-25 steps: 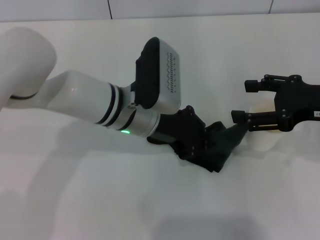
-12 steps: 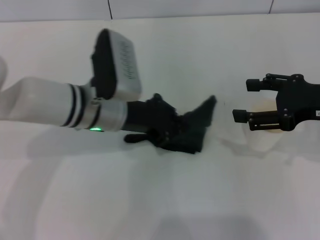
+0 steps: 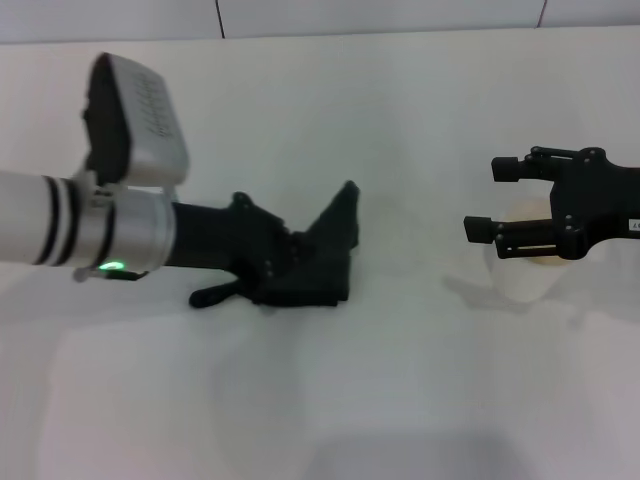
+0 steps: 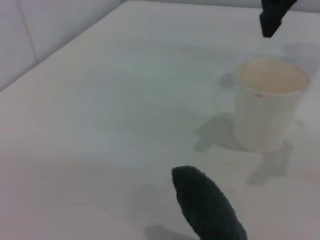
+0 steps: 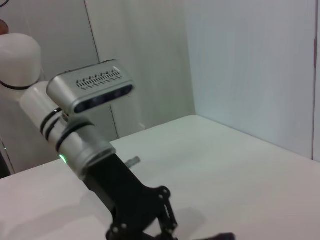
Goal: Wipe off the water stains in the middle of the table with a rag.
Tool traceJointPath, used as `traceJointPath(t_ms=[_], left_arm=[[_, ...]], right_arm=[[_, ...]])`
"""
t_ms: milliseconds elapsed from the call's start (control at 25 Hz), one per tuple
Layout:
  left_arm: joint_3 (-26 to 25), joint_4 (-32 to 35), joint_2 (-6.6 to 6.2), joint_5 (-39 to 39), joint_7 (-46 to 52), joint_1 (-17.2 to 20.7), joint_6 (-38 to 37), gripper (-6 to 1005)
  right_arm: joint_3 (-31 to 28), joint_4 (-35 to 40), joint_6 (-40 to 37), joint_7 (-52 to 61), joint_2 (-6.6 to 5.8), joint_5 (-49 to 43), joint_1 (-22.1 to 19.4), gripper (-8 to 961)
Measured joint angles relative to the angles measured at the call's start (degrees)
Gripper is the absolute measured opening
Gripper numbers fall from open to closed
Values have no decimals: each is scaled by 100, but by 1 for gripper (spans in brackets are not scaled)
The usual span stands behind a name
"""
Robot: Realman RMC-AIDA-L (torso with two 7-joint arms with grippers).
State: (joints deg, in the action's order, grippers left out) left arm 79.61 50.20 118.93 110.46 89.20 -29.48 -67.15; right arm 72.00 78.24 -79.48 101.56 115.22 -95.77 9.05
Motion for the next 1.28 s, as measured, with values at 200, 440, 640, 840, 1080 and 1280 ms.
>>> traceJointPath(t_ms=[200, 440, 640, 840, 1080, 1280], left_arm=[[-384, 370, -1, 400, 518, 200, -419, 97], [-572, 562, 4, 569, 943, 325, -556, 152], [-596, 732, 8, 735, 1104, 402, -632, 391], [-726, 1135, -4, 777, 1105, 517, -1052, 590], [-1325, 1867, -1, 734, 1018, 728, -1956, 857], [-1994, 2083, -28, 699, 970, 695, -2817, 884]], right_arm=[[0, -10, 5, 2, 0, 5, 7, 859], [-2, -53, 22, -2, 0, 7, 35, 860], [-2, -90, 29, -12, 0, 7, 61, 860], [-2, -91, 59, 0, 0, 7, 62, 859], [-15, -90, 68, 5, 0, 7, 57, 859], [-44, -90, 68, 19, 0, -1, 59, 859]])
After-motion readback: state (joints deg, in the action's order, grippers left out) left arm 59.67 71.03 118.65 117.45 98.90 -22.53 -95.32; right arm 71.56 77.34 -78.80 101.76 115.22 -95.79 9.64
